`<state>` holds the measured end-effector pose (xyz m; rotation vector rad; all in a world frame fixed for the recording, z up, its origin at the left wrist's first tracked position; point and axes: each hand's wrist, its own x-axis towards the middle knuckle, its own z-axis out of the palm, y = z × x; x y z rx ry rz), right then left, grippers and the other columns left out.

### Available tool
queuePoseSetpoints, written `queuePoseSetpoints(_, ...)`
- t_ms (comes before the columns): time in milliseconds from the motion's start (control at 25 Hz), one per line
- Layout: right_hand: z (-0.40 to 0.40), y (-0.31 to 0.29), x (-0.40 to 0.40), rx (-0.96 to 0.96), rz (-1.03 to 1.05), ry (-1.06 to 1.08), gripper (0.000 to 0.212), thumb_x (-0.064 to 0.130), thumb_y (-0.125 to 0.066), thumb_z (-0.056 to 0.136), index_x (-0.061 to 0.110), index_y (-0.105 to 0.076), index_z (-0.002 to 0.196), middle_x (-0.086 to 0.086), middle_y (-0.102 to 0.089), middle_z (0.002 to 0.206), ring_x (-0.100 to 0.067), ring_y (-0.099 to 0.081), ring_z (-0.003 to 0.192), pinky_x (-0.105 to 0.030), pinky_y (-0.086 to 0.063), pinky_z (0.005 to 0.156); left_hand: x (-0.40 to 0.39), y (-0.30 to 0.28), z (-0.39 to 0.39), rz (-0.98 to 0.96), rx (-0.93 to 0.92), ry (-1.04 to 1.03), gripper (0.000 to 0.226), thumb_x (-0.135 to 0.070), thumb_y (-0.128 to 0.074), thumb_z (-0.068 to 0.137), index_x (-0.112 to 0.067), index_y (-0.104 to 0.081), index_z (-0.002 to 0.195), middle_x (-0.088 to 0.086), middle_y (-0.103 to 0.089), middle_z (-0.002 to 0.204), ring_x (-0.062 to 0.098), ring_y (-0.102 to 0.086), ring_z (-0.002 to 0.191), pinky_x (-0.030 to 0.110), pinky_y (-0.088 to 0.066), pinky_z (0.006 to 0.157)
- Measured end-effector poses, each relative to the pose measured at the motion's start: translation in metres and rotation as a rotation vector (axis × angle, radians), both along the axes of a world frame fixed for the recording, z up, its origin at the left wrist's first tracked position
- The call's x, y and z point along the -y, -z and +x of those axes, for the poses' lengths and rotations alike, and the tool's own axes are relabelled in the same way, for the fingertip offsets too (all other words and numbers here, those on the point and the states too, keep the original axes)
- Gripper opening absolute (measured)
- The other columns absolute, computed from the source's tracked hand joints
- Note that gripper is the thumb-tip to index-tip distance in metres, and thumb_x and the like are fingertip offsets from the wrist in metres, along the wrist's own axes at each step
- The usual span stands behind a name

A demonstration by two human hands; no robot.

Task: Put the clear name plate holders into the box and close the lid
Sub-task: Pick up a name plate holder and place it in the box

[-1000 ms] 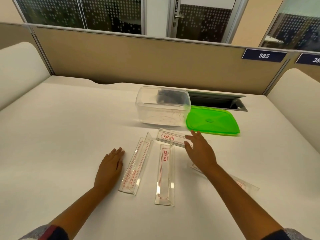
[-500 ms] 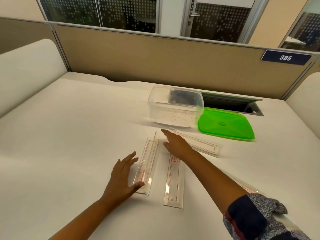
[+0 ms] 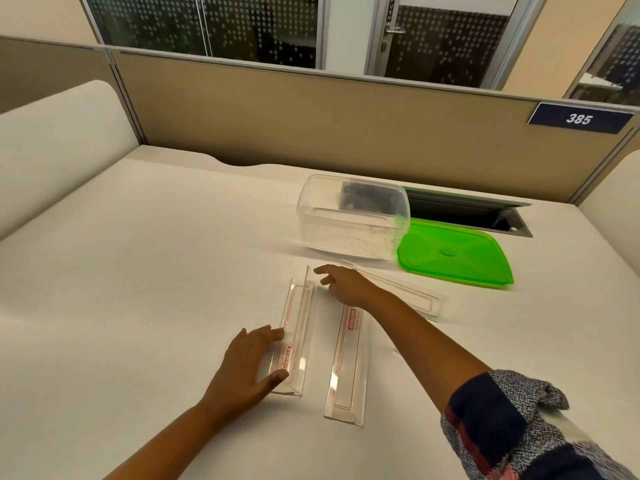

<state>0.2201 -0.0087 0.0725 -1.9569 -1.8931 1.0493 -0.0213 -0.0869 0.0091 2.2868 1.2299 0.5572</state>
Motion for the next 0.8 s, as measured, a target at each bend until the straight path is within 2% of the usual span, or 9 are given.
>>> queuePoseSetpoints(80,-0.002,0.000,-0.004,-0.023,-0.009,-0.036,0.037,0.019,-0.040,0.098,0.017,-0.046,0.134,-0.010,-0.053,0.137,-0.026,-0.050,0.123,-0.030,-0.038,0.098,-0.001,0.001,0.001,0.016,-0.018,-0.001,0.082,-0.084,-0.019,0.070,-0.031,-0.043,0.129,-0.022,-0.036,0.135,0.001,-0.026,0.134,0.029,-0.008,0.116)
queuePoseSetpoints(200,-0.007,0.001,-0.007,-0.042,-0.017,-0.039,0.043,0.038,-0.043,0.096,0.019,-0.045,0.135,-0.009,-0.053,0.138,-0.026,-0.050,0.124,-0.031,-0.036,0.099,-0.003,0.003,0.000,0.041,-0.044,0.009,0.076,-0.080,-0.023,0.073,-0.030,-0.048,0.126,-0.023,-0.037,0.135,-0.003,-0.023,0.133,0.030,-0.010,0.116)
queuePoseSetpoints(280,-0.009,0.002,-0.009,-0.057,-0.026,-0.033,0.047,0.042,-0.044,0.095,0.022,-0.042,0.137,-0.010,-0.052,0.138,-0.026,-0.048,0.126,-0.034,-0.035,0.103,-0.003,0.005,0.001,0.057,-0.055,0.008,0.068,-0.073,-0.028,0.077,-0.030,-0.049,0.125,-0.022,-0.040,0.136,-0.002,-0.024,0.133,0.025,-0.008,0.116)
queuePoseSetpoints(360,-0.011,0.004,-0.011,-0.065,-0.017,-0.033,0.049,0.042,-0.045,0.094,0.023,-0.039,0.139,-0.010,-0.051,0.139,-0.027,-0.047,0.127,-0.036,-0.035,0.104,-0.003,0.006,0.002,0.078,-0.078,0.003,0.055,-0.056,-0.032,0.083,-0.027,-0.051,0.125,-0.016,-0.044,0.138,0.001,-0.027,0.134,0.016,-0.002,0.115)
queuePoseSetpoints(480,-0.012,0.005,-0.017,-0.094,-0.003,-0.016,0.055,0.041,-0.045,0.094,0.024,-0.027,0.144,-0.007,-0.040,0.148,-0.028,-0.045,0.129,-0.037,-0.035,0.106,-0.003,0.006,0.003,0.081,-0.119,-0.009,0.046,-0.033,-0.033,0.088,-0.024,-0.047,0.132,-0.009,-0.046,0.141,0.009,-0.033,0.136,0.020,-0.004,0.116)
queuePoseSetpoints(560,-0.013,0.005,-0.021,-0.157,-0.038,-0.047,0.061,0.036,-0.049,0.094,0.024,-0.021,0.146,-0.002,-0.033,0.152,-0.029,-0.056,0.118,-0.033,-0.042,0.098,-0.002,0.004,0.004,0.109,-0.138,-0.018,0.048,-0.030,-0.030,0.088,-0.021,-0.050,0.131,-0.006,-0.052,0.137,0.013,-0.041,0.132,0.018,-0.006,0.115)
queuePoseSetpoints(640,-0.013,0.005,-0.025,-0.165,-0.058,-0.098,0.065,0.036,-0.054,0.092,0.024,-0.021,0.146,0.002,-0.030,0.153,-0.024,-0.066,0.098,-0.029,-0.044,0.091,-0.002,0.003,0.004,0.129,-0.152,-0.022,0.048,-0.029,-0.030,0.087,-0.020,-0.054,0.127,-0.005,-0.057,0.132,0.015,-0.047,0.127,0.016,-0.006,0.112)
queuePoseSetpoints(720,-0.011,0.005,-0.028,-0.168,-0.041,-0.107,0.065,0.034,-0.058,0.089,0.023,-0.026,0.145,0.000,-0.036,0.150,-0.020,-0.064,0.093,-0.029,-0.044,0.091,-0.005,0.003,0.004,0.127,-0.175,-0.022,0.046,-0.027,-0.031,0.087,-0.022,-0.055,0.126,-0.005,-0.058,0.131,0.016,-0.049,0.127,0.025,-0.017,0.116)
queuePoseSetpoints(800,-0.005,0.005,-0.030,-0.173,-0.029,-0.092,0.062,0.031,-0.062,0.088,0.021,-0.033,0.142,-0.005,-0.044,0.143,-0.020,-0.057,0.108,-0.031,-0.043,0.097,-0.009,0.003,0.006,0.125,-0.188,-0.015,0.050,-0.029,-0.027,0.086,-0.021,-0.057,0.125,-0.004,-0.059,0.130,0.019,-0.051,0.126,0.042,-0.029,0.111)
